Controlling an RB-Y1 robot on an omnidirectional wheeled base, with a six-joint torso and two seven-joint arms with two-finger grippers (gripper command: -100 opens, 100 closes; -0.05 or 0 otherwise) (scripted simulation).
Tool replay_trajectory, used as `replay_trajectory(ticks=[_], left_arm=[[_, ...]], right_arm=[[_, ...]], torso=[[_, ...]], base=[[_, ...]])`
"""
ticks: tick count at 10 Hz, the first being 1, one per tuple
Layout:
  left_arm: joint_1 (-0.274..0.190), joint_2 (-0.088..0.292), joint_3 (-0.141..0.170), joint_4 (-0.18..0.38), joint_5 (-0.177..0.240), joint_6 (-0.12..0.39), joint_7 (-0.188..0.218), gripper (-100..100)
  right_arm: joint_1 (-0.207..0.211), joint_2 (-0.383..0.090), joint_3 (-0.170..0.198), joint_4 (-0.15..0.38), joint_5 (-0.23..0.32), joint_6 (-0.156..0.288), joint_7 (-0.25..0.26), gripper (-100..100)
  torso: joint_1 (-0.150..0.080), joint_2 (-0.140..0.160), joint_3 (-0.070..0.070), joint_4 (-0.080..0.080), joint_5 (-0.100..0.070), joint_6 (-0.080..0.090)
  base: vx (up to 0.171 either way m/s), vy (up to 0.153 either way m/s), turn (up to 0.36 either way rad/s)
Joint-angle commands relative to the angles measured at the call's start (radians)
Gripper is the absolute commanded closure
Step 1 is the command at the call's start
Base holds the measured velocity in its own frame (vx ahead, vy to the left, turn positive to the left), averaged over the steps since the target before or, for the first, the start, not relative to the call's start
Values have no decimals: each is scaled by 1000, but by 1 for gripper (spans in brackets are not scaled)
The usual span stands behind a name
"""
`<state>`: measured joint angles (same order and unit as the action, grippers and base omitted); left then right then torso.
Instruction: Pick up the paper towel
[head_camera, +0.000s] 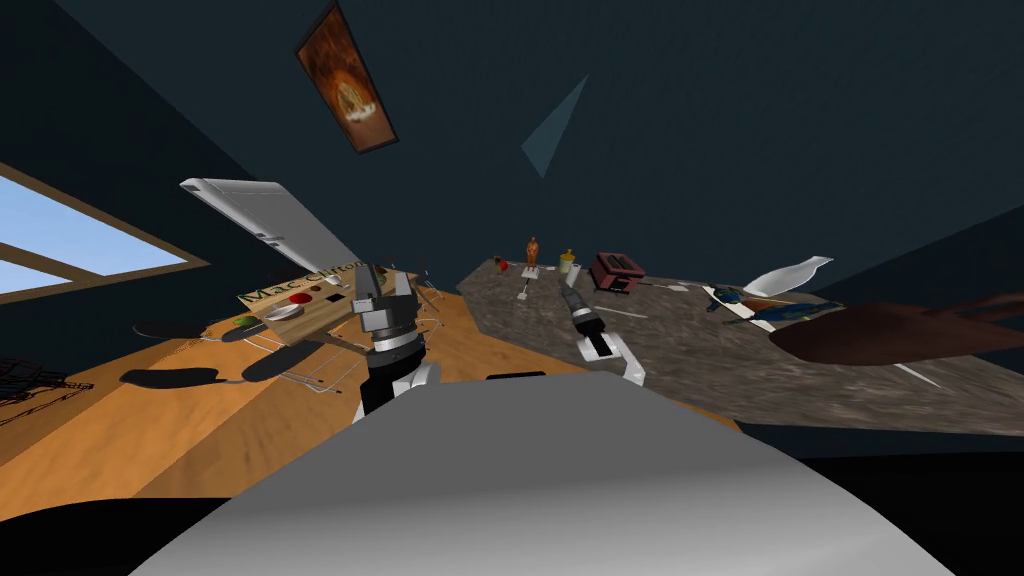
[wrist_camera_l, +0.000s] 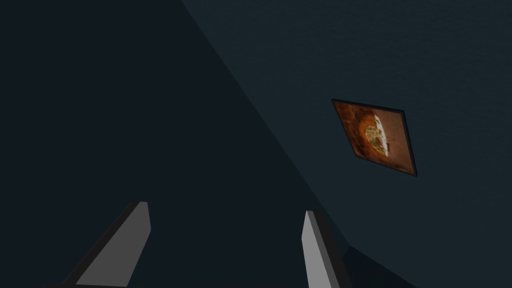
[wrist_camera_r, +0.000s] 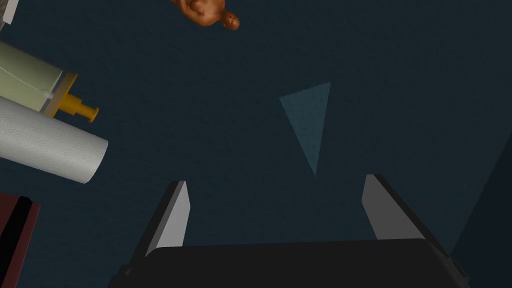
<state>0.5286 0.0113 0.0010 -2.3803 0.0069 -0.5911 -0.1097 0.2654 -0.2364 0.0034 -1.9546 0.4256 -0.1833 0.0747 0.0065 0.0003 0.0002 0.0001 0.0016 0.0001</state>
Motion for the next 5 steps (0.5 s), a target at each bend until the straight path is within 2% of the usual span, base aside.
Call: replay_trajectory(ticks=[1, 2, 3, 4, 5], left_arm=[[0, 0, 0, 0, 0, 0, 0, 0], [0, 0, 0, 0, 0, 0, 0, 0], [0, 0, 0, 0, 0, 0, 0, 0], [0, 0, 0, 0, 0, 0, 0, 0], [0, 0, 0, 0, 0, 0, 0, 0]], right_arm=[[-13, 6, 5, 30, 25, 17, 0, -100], [-35, -6, 11, 58, 66, 63, -12, -100], [-35, -6, 11, 68, 68, 63, -12, -100], [-59, -18, 18, 98, 111, 109, -24, -100], [-59, -18, 18, 107, 111, 109, -24, -100]], torso=[[0, 0, 0, 0, 0, 0], [-1, 0, 0, 0, 0, 0], [0, 0, 0, 0, 0, 0], [-1, 0, 0, 0, 0, 0], [-1, -1, 0, 0, 0, 0]], base=[[-5, 88, -10], [-6, 102, -10], [-6, 79, -13], [2, 97, -16], [-4, 85, -13]])
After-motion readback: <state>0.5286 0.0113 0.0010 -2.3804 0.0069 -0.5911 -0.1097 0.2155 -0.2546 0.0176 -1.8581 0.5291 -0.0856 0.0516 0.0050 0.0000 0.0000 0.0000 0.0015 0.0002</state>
